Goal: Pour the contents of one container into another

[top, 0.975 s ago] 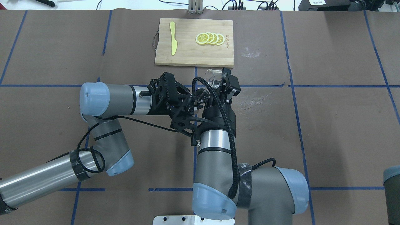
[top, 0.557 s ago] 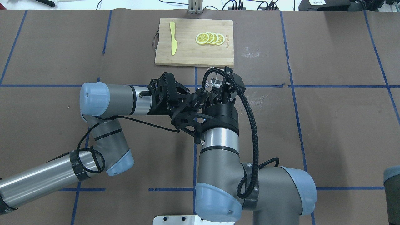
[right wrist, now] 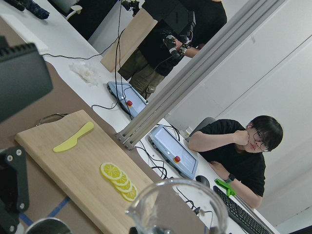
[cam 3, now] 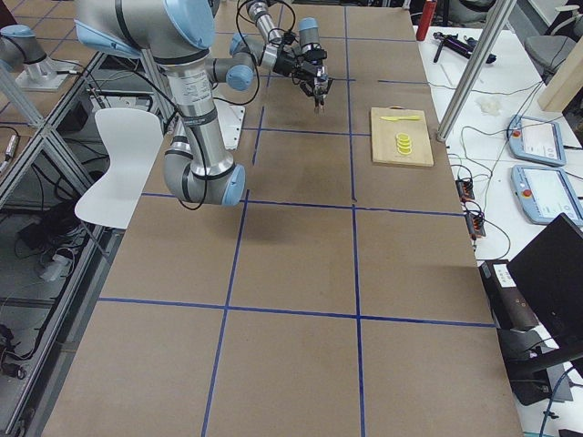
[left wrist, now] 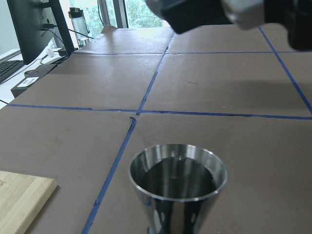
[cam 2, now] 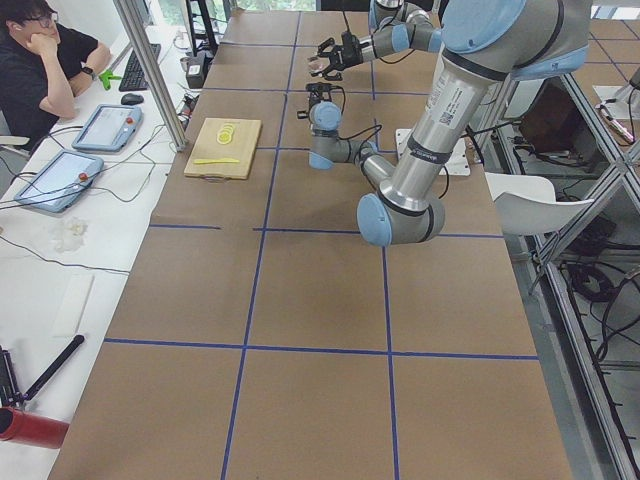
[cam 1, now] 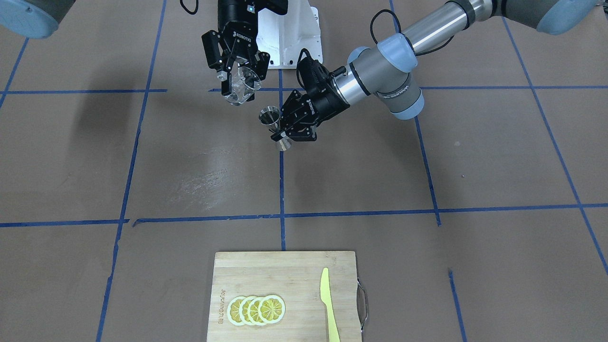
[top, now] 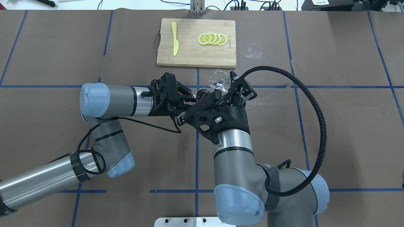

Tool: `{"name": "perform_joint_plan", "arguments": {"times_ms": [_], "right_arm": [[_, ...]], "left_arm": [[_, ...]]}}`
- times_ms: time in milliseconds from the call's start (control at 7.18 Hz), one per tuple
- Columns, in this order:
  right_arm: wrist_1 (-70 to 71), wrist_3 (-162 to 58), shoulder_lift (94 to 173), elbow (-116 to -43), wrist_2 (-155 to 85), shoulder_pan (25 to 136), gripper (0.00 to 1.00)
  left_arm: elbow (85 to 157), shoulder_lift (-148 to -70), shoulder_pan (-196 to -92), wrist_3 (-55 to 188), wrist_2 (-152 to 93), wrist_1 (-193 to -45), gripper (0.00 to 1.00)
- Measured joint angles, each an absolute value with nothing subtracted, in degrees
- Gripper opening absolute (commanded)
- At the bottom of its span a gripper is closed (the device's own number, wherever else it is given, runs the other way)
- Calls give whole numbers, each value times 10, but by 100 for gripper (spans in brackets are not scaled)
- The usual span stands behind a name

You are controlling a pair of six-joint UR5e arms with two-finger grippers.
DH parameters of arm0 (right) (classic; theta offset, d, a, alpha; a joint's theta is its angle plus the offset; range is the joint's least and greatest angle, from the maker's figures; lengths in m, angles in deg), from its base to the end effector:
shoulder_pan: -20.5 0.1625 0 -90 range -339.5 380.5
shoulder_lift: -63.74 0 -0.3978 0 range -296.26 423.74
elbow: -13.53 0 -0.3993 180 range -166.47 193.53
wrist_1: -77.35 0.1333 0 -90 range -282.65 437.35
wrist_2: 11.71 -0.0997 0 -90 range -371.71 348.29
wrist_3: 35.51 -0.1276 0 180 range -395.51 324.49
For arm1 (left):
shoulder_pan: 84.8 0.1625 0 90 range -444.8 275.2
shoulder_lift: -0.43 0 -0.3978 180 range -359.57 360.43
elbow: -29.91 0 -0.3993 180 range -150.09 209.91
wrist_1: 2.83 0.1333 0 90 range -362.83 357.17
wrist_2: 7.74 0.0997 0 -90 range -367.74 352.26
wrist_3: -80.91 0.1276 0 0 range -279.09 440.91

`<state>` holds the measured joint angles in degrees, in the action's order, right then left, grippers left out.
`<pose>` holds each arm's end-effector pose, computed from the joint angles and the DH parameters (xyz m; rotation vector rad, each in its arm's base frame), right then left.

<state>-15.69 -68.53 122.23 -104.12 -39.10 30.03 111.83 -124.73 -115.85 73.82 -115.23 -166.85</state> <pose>-0.4690 -0.3288 0.1088 1.3007 -0.1824 -0.1715 0.5377 -0.4346 0.1847 1.4120 1.1947 0.9141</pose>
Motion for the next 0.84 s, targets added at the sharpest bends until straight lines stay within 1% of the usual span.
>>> {"name": "perform_joint_plan", "arguments": {"times_ms": [557,836], "right_arm": [[-140,-686,1236,-1040,-391,302,0],[-140,-686,1237,-1039,-391,304,0]], "left_arm": [[1121,-1226,-1172,729,-1153,-1699,0],[1151,-1188,-1194,714,-1154,-1714,0]]}}
